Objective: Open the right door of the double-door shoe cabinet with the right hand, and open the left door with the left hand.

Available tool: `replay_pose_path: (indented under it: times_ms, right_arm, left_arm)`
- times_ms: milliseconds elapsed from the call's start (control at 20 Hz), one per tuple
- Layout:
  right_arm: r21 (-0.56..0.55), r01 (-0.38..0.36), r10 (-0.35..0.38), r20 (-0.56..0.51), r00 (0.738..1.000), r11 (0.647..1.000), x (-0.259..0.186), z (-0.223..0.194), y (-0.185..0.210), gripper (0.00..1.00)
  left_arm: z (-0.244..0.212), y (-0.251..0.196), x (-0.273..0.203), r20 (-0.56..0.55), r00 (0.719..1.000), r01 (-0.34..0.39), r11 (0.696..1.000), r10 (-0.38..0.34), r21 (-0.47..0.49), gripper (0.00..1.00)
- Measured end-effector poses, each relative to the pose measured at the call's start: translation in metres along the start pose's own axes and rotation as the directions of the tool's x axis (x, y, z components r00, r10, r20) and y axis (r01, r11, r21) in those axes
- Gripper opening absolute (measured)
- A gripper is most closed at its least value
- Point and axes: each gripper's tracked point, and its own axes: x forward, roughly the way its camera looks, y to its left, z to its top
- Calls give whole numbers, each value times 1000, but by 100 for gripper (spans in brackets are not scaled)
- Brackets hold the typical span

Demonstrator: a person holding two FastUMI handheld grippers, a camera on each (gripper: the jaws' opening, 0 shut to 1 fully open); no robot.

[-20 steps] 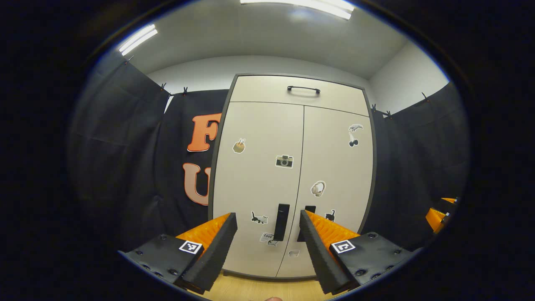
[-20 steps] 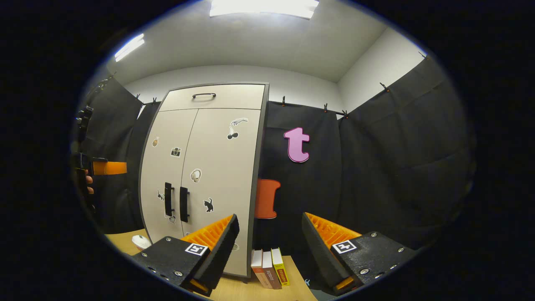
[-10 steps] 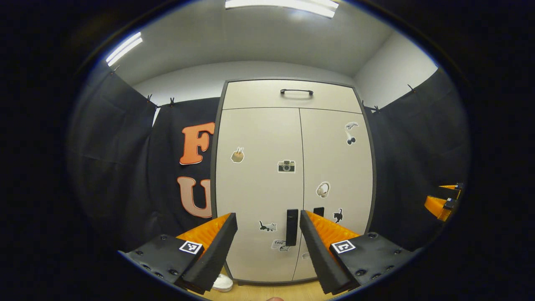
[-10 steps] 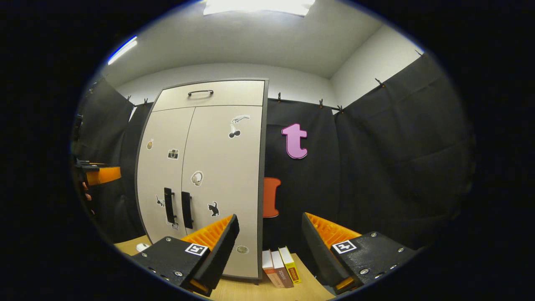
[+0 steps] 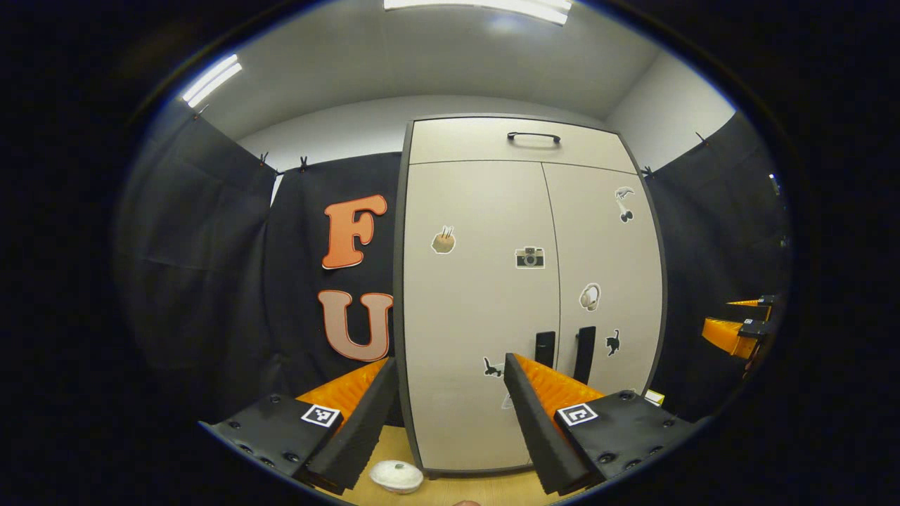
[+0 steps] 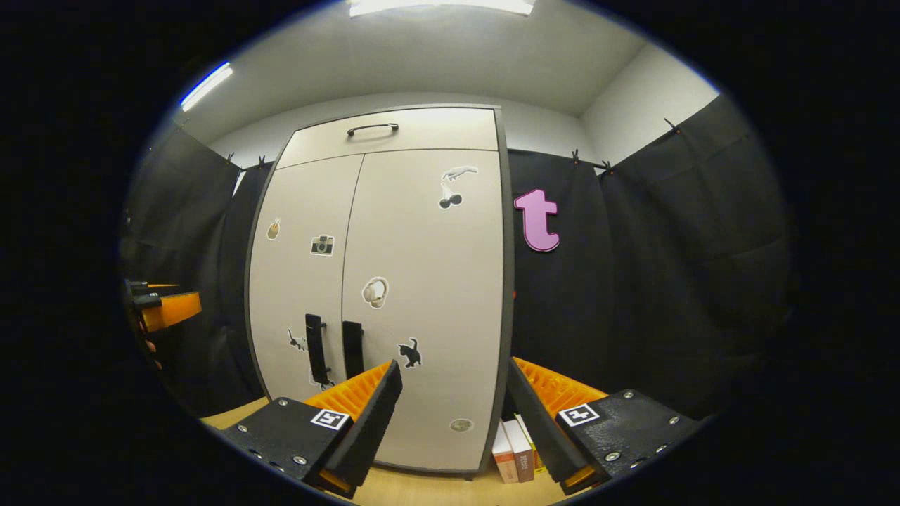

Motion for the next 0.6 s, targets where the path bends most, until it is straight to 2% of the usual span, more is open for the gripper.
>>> replay_pose_path:
  times_ms: [200,250,300,350,600]
  right_arm:
    - [-9,-61,61,-32,998,998,45,-14,48,92]
    - [-8,-79,79,-43,996,997,55,-19,60,96]
    - [0,-96,96,-58,994,995,65,-25,72,92]
    - [10,-110,111,-74,991,994,74,-31,82,92]
    - [26,-104,107,-161,981,994,118,-63,113,88]
  left_arm:
    - [-15,24,4,-3,1000,-16,1000,16,25,95]
    - [-18,32,4,-6,1000,-24,999,24,29,96]
    - [-22,38,6,-15,999,-30,999,31,31,95]
    - [-26,45,7,-20,999,-39,999,40,26,95]
    - [-48,80,7,-54,996,-76,997,76,-9,96]
